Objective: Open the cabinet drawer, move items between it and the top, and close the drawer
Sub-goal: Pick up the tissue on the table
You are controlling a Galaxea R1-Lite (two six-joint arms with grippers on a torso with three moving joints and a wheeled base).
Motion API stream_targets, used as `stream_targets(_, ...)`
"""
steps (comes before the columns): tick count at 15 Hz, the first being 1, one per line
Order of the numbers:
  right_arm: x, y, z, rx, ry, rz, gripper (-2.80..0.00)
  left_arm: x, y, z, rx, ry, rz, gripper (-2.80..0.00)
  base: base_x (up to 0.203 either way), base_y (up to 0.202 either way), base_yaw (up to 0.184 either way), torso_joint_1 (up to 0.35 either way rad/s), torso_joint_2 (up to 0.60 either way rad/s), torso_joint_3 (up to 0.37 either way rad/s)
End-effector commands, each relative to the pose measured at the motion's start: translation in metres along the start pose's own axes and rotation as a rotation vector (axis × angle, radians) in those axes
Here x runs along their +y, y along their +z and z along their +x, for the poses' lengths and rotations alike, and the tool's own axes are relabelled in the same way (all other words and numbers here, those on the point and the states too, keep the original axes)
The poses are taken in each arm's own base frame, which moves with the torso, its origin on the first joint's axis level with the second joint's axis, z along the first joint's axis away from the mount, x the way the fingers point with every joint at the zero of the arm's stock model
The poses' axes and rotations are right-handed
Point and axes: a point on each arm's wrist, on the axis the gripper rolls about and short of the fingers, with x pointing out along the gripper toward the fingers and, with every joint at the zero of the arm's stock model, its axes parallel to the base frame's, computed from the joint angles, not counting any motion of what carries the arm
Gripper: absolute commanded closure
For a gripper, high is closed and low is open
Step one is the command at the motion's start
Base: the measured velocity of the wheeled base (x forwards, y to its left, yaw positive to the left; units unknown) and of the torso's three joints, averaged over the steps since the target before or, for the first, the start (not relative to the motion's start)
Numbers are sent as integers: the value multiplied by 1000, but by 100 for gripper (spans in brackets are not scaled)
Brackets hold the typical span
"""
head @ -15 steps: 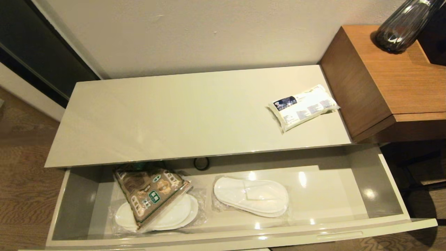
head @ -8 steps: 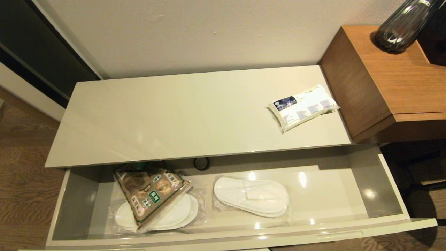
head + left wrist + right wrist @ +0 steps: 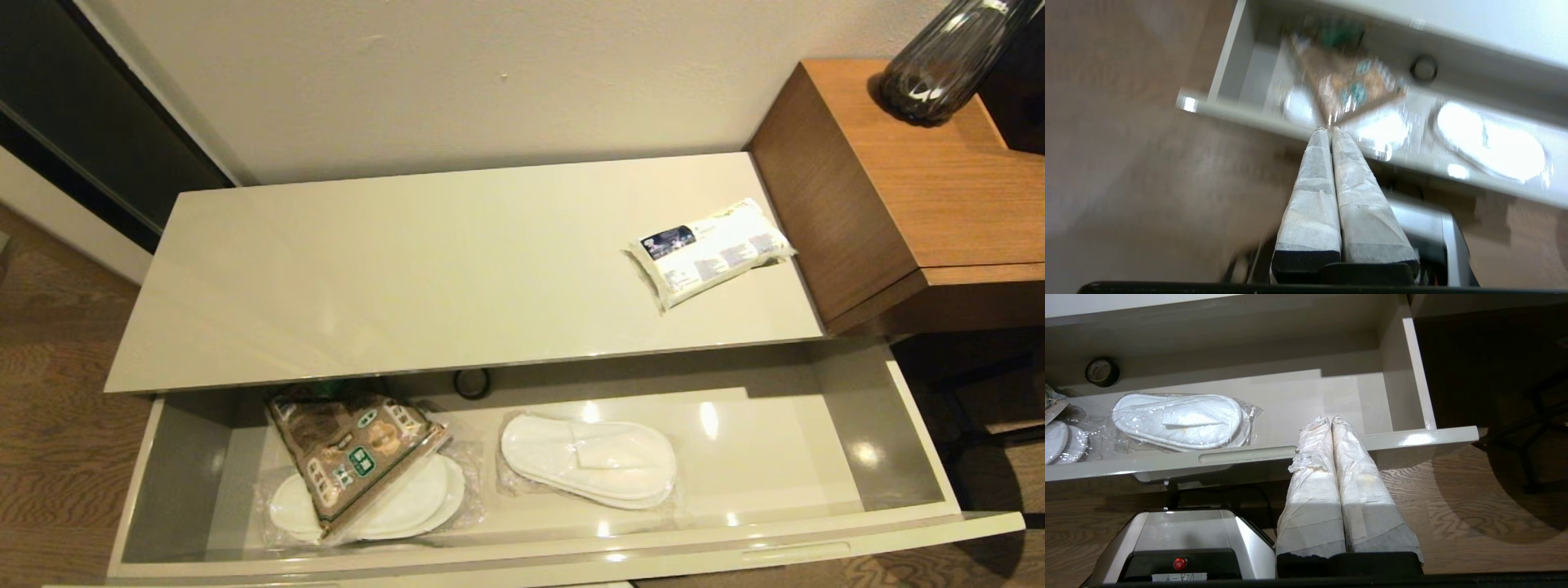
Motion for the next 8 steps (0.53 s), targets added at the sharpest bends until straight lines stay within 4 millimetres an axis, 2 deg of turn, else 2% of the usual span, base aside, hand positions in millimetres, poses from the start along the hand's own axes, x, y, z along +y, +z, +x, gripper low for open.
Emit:
stream_targets(1,0,0,0,2,1,0,0,-2,-4,17,-22,-2,8,0,0,0,0,0,0,0)
stream_targets(3,0,0,0,2,1,0,0,-2,-10,26,-9,-5,19,0,0,0,0,0,0,0)
stream_targets(8,0,0,0,2,1,0,0,-5,-15,56,-142,-36,100,0,0,0,0,0,0,0)
